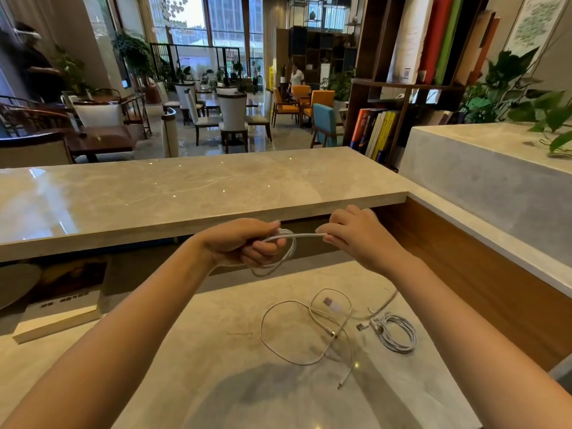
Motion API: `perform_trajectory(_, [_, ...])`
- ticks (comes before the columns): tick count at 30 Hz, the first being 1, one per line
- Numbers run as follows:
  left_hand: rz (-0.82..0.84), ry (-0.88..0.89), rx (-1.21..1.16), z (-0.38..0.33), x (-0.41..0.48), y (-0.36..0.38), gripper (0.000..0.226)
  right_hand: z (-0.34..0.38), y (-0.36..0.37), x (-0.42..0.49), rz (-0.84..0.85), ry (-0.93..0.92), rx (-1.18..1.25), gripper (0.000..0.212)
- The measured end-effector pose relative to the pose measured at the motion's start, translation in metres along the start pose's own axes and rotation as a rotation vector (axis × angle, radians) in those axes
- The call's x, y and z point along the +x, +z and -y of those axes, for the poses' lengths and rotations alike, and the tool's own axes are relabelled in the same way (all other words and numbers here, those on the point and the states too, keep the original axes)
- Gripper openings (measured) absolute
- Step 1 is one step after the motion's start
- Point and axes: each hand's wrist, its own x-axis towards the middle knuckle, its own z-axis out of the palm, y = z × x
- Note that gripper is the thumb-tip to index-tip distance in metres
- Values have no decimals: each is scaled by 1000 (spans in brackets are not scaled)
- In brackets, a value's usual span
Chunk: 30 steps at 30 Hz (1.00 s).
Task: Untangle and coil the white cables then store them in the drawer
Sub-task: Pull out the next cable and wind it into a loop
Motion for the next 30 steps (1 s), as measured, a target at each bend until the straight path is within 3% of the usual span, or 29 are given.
perform_trajectory(4, [111,18,-224,9,2,6,29,8,10,2,7,61,-144,28])
perform_trajectory(7, [57,25,-273,14,10,18,28,20,15,10,50,138,-144,27])
perform_trajectory(14, [91,241,-457,18,27,28,26,32,11,8,72,447,588,30])
perform_trajectory(16, [29,289,-477,21,32,29,34,34,15,4,88,482,714,30])
perform_trajectory(23, [-296,384,-525,23,47,35,44,34,9,-4,-127,641,1308,25])
perform_trajectory(27, [-495,383,-402,23,52,39,40,36,6,-5,-138,794,1640,29])
perform_trajectory(30, [-627,382,-221,25,54,41,36,41,6,-7,-75,817,1720,23])
